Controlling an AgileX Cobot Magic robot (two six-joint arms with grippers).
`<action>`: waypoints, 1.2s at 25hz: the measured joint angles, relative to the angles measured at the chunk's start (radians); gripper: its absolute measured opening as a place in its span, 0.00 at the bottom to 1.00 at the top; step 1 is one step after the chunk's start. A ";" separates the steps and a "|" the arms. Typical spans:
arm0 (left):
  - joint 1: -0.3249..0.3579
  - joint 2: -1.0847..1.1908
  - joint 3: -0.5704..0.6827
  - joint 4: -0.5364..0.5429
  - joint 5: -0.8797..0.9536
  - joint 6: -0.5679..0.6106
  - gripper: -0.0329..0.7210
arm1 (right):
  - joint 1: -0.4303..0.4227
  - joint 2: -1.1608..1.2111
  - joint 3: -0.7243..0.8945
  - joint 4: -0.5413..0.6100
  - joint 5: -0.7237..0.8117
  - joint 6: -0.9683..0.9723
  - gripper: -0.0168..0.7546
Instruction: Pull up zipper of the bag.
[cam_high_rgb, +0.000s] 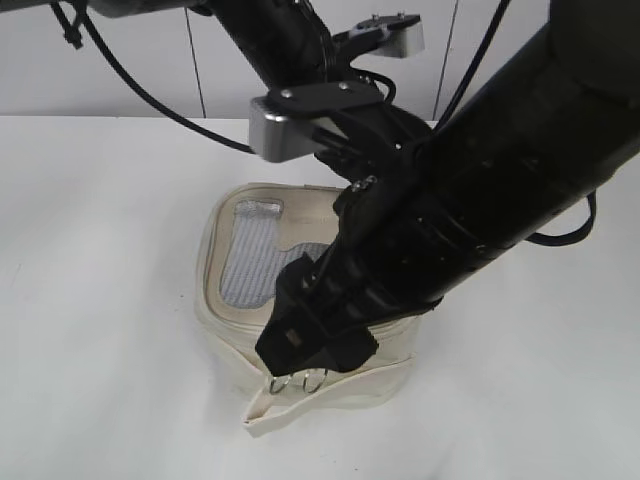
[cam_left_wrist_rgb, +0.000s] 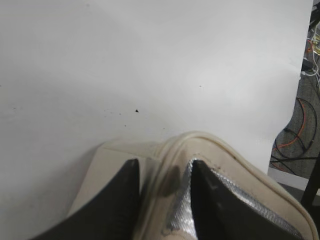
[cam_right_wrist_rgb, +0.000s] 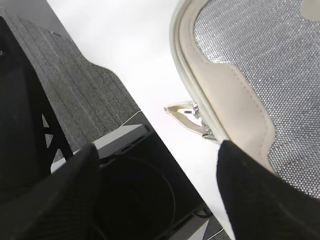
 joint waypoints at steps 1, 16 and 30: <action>0.000 -0.009 0.000 0.007 -0.004 0.000 0.40 | 0.000 -0.014 0.000 -0.013 0.000 0.015 0.76; 0.069 -0.202 0.000 0.229 -0.102 -0.178 0.54 | -0.180 -0.085 0.000 -0.269 0.066 0.276 0.78; 0.359 -0.362 0.009 0.593 -0.005 -0.577 0.54 | -0.520 -0.119 0.000 -0.435 0.103 0.358 0.78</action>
